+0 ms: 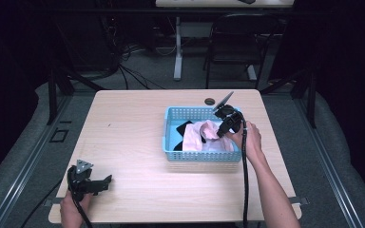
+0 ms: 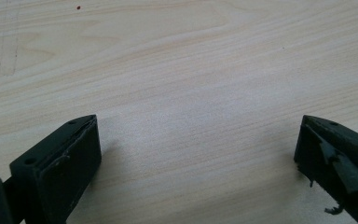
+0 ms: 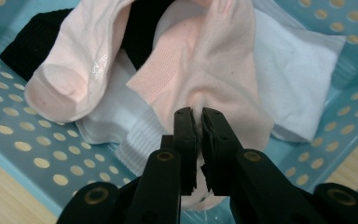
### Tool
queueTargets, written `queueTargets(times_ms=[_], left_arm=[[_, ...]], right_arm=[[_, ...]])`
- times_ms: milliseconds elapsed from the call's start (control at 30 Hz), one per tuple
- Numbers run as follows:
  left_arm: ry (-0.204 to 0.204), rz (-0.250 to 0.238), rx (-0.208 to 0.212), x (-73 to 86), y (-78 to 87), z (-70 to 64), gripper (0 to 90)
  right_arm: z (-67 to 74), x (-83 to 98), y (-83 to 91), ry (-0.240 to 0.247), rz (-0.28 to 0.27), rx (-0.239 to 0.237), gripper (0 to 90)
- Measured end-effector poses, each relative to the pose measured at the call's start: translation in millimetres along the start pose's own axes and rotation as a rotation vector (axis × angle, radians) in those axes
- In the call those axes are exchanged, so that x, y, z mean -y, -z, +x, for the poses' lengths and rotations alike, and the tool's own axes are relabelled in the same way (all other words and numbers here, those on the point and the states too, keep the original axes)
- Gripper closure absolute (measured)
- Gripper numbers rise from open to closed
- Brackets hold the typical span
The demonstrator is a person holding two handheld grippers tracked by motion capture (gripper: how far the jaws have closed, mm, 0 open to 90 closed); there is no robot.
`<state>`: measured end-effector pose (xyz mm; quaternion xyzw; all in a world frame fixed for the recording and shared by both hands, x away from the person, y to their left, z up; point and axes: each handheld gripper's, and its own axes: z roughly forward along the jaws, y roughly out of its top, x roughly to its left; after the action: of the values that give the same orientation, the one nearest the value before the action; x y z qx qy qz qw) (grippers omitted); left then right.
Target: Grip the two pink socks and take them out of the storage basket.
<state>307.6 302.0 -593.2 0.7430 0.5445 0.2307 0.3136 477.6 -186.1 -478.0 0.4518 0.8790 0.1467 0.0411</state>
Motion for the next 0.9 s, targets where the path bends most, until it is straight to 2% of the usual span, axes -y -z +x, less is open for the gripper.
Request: queueTargets(times_ms=[33, 67, 100, 533, 600, 633, 733, 900], left_arm=[[0.0, 0.0, 0.0, 0.0, 0.0, 0.0, 0.5], [-0.001, 0.0, 0.0, 0.0, 0.0, 0.0, 0.6], [-0.001, 0.0, 0.0, 0.0, 0.0, -0.1, 0.5], [-0.003, 0.0, -0.002, 0.0, 0.3, -0.4, 0.5], [-0.002, 0.0, -0.002, 0.1, 0.2, -0.5, 0.5], [-0.005, 0.003, -0.001, 0.0, 0.4, -0.4, 0.5], [-0.001, -0.002, -0.002, 0.1, 0.1, -0.6, 0.5], [-0.002, 0.001, -0.002, 0.0, 0.3, -0.6, 0.5]], right_arm=[[0.1, 0.0, 2.2, 0.002, 0.002, -0.001, 84.4], [1.2, 0.9, 3.1, -0.009, -0.02, -0.001, 84.4], [1.1, 0.3, 6.8, 0.005, -0.004, 0.006, 84.5], [8.1, 2.3, 38.6, 0.01, -0.077, 0.027, 84.7], [8.2, 2.3, 44.2, 0.024, -0.074, 0.031, 84.7], [9.2, 3.0, 45.3, 0.017, -0.094, 0.03, 84.7], [9.9, 3.4, 53.7, 0.024, -0.093, 0.032, 84.7], [13.3, 5.0, 65.8, 0.033, -0.127, 0.042, 84.7]])
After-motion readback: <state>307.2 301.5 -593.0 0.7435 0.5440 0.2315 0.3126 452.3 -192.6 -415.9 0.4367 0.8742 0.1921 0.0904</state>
